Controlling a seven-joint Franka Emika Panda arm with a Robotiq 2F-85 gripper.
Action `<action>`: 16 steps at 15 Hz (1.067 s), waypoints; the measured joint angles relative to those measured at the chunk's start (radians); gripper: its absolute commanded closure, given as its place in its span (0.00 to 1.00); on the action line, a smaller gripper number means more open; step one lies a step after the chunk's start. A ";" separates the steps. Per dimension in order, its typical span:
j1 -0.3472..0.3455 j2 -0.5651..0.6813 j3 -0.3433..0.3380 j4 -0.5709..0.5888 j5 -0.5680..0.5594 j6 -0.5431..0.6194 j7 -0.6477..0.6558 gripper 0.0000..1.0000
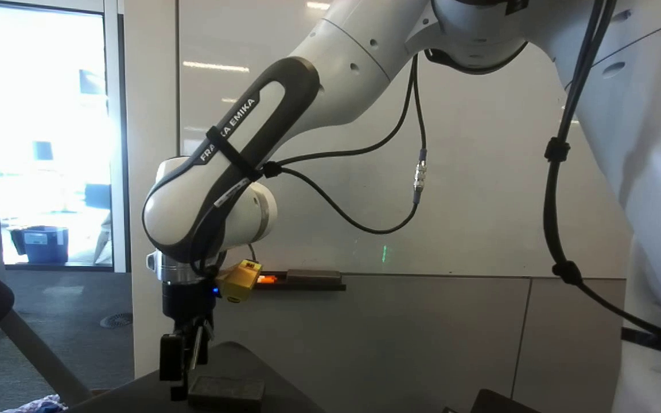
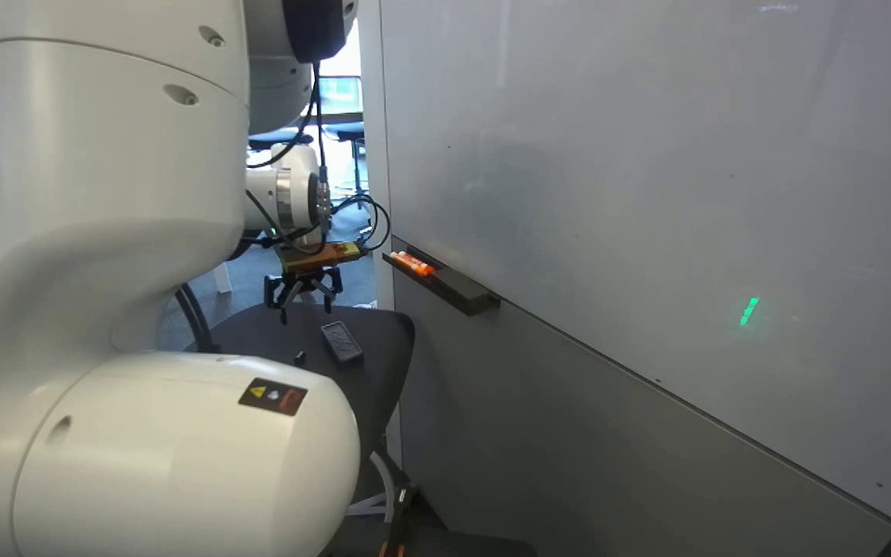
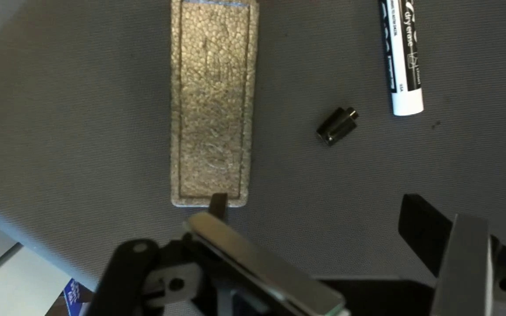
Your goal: Use the eraser to wipe the whiteboard then pick up the marker.
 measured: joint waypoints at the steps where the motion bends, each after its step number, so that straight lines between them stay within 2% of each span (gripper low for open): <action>1: -0.006 -0.017 0.002 -0.012 0.017 -0.003 -0.012 0.00; 10: -0.029 -0.223 0.021 -0.232 0.147 -0.012 -0.130 0.00; 16: -0.027 -0.240 0.020 -0.248 0.149 -0.012 -0.135 0.00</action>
